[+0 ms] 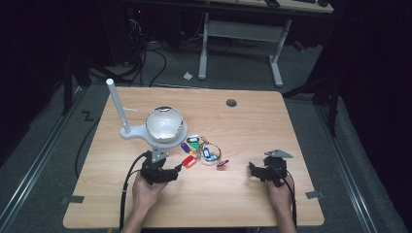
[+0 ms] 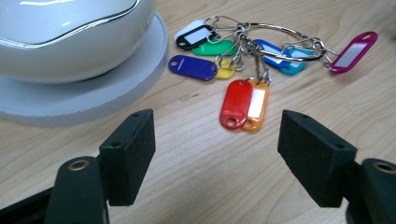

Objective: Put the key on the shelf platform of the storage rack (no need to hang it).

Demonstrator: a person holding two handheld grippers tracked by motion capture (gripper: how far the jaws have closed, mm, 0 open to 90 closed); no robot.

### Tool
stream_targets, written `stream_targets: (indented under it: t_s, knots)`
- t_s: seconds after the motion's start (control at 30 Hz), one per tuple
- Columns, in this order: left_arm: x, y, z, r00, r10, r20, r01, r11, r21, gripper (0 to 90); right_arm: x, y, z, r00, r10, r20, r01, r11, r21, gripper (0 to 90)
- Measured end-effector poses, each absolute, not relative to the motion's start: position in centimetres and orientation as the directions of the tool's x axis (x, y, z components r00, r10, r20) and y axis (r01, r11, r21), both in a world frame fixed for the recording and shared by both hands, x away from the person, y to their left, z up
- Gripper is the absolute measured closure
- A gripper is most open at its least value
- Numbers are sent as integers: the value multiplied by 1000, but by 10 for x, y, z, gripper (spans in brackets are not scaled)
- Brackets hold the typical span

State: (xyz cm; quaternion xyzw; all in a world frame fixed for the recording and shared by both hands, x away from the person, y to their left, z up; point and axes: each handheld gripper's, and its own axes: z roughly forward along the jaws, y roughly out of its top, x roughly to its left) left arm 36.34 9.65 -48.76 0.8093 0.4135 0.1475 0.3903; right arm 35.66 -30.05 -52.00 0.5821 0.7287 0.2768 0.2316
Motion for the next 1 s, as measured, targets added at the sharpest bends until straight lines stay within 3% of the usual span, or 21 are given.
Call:
stream_targets:
  t_s: [1.0]
  knots:
    - [405, 35, -472, 704, 706, -79, 523, -440, 730, 303, 357, -301, -520, -215, 976, -15, 720, 169, 673, 148]
